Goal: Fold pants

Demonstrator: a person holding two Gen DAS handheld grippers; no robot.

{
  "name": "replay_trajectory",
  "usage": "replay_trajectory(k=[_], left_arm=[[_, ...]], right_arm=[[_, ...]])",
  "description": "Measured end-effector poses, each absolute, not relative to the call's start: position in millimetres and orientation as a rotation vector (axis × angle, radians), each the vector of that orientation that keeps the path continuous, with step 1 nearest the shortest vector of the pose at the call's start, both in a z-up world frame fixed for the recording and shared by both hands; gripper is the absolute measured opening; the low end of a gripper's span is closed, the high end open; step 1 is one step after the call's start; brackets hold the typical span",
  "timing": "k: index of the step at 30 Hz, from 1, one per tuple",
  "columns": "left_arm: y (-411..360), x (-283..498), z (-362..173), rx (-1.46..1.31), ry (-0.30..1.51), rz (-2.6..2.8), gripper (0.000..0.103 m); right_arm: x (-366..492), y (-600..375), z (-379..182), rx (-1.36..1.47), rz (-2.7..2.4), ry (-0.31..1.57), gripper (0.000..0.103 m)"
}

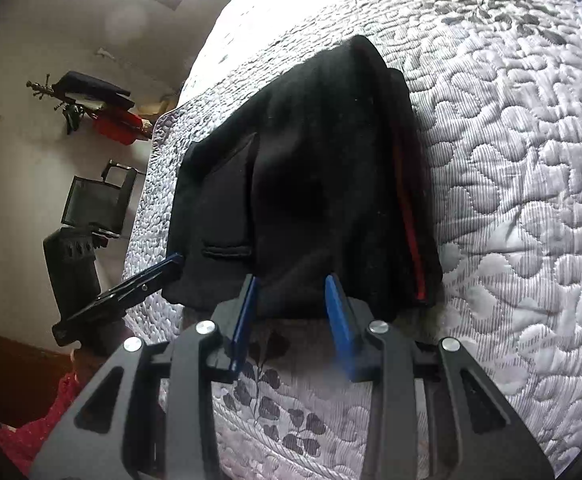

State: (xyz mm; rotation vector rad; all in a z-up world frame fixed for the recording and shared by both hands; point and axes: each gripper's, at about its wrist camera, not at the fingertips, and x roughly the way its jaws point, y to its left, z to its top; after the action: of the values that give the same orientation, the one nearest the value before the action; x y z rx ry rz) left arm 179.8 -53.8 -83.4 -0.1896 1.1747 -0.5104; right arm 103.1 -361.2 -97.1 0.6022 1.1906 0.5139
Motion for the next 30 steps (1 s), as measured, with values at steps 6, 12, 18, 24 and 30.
replay_trajectory(k=[6,12,18,24,30], left_arm=[[-42.8,161.3,-66.9,-0.179,1.148,-0.421,0.099],[-27.9,143.0,-62.6,-0.168,1.193,-0.369,0.099],[-23.7,126.1,-52.1,-0.109,1.178,-0.362,0.099],[-29.1,119.1,-49.3,-0.022,1.164,-0.351,0.099],[-26.6,121.1,-45.7,-0.034,1.148,-0.291,0.099]], right_arm=[[76.6,-354.7,-68.4,0.383,0.38,1.19,0.068],[46.7,-342.2,-48.5,0.269,0.223,1.162,0.093],[22.9,-314.4,-43.2,0.214,0.138,1.174,0.095],[19.7,-301.2,-57.8,0.239,0.105,1.22,0.095],[23.2,-308.8,-54.1,0.199,0.071,1.227,0.095]])
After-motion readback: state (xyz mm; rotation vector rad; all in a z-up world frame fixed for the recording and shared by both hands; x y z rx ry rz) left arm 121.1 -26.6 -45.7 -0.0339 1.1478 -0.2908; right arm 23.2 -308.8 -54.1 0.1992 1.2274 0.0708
